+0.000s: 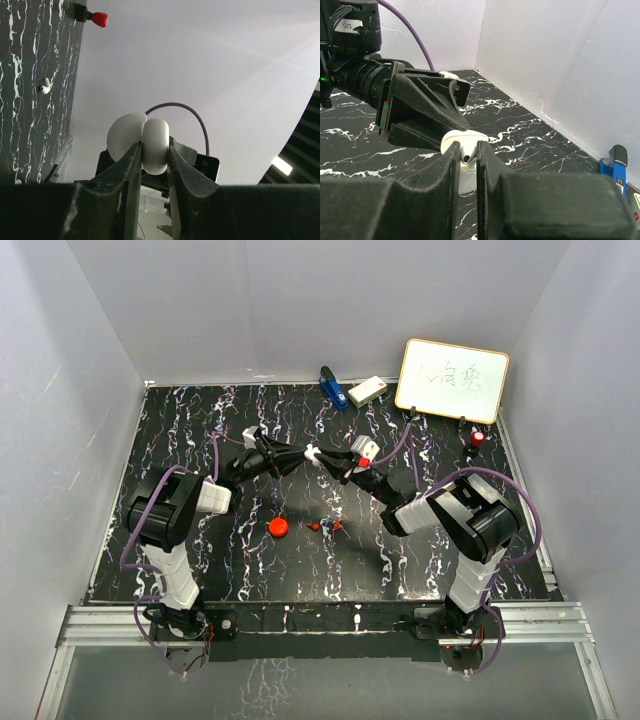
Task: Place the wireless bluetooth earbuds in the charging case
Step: Place the earbud in the charging case.
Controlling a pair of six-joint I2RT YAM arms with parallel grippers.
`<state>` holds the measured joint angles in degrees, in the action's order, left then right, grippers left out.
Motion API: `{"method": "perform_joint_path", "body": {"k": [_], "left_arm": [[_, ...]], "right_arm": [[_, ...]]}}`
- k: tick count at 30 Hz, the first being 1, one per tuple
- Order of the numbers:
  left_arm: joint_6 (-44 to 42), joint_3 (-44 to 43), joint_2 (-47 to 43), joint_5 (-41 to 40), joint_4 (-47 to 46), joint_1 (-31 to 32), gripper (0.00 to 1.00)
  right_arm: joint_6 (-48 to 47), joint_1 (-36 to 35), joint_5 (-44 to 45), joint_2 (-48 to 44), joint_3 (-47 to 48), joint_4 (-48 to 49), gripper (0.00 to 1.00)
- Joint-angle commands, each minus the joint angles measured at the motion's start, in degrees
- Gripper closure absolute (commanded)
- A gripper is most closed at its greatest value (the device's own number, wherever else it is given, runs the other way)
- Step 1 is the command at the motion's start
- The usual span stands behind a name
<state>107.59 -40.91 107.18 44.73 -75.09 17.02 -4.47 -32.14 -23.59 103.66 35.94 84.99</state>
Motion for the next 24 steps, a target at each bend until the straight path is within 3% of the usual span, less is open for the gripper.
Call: {"method": "perform_joint_path", "body": {"k": [1, 4, 14, 24], "left_arm": [[2.97, 0.32, -0.4, -0.75, -9.58, 0.21, 1.0], [2.71, -0.07, -0.31, -0.87, -9.23, 0.23, 1.0], [1.56, -1.21, 0.5, -0.72, -8.38, 0.21, 1.0], [0.54, -2.11, 1.52, -0.5, -7.88, 0.21, 1.0]], "right_arm": [[-1.11, 0.15, -0.3, -0.05, -0.73, 15.91, 1.0], [-0.78, 0.15, -0.28, -0.21, -0.86, 15.77, 1.0], [0.52, 0.15, 0.06, -0.38, -0.92, 15.82, 0.78], [2.13, 0.15, 0.23, -1.06, -1.11, 16.97, 0.68]]}}
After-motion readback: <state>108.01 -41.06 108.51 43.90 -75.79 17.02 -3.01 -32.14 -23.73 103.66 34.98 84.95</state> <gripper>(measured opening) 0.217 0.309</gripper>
